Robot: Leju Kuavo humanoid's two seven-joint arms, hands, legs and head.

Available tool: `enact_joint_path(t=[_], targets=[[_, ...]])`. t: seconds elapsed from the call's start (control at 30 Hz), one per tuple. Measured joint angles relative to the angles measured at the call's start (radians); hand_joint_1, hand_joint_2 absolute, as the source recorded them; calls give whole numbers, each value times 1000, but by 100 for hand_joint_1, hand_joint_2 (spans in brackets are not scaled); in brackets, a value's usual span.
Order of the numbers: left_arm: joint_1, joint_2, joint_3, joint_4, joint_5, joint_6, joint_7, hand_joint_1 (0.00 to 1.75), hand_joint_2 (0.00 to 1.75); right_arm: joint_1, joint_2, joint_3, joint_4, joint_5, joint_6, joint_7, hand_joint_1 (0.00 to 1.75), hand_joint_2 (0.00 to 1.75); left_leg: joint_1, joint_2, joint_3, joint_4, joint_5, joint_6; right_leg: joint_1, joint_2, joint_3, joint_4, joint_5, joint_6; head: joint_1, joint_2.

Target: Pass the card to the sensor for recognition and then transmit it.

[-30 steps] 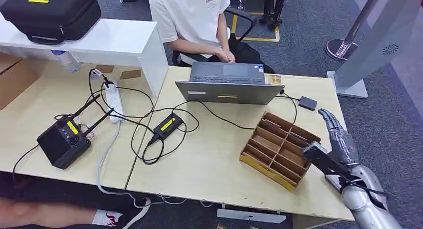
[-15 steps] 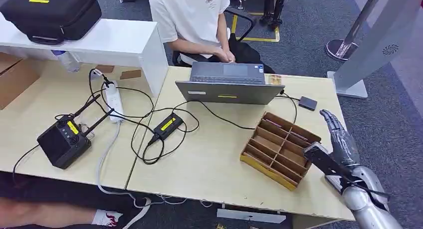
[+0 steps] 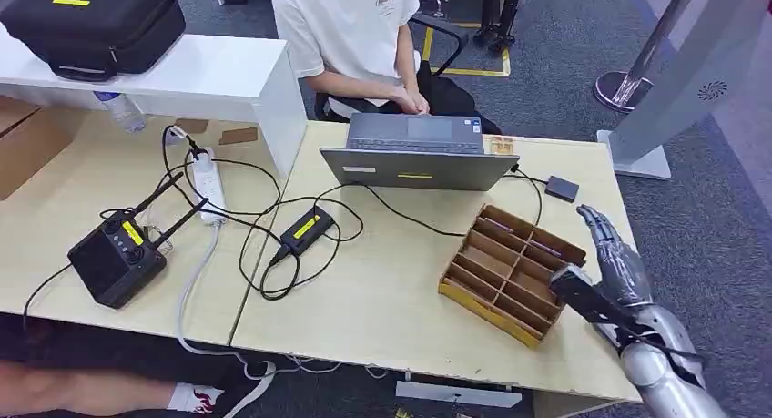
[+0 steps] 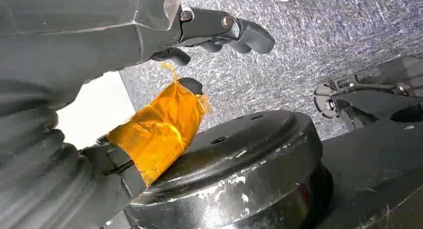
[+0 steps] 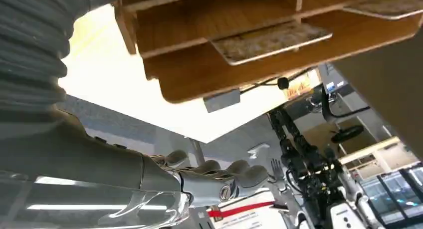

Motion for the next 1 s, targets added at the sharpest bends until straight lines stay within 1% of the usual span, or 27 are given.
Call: enact_joint_path(t=[0.5,1.0], targets=[[-1,0,-16,0,-11,-9,6,0,175,-41,54,49,39,18,0,2,0,175,0,0,0,0,0,0,0,0,0,0,0,0,0,0],[-1,0,-16,0,-14,-12,9,0,175,-58,70,74,63,18,-1,4,0,175,0,0,0,0,0,0,0,0,0,0,0,0,0,0]])
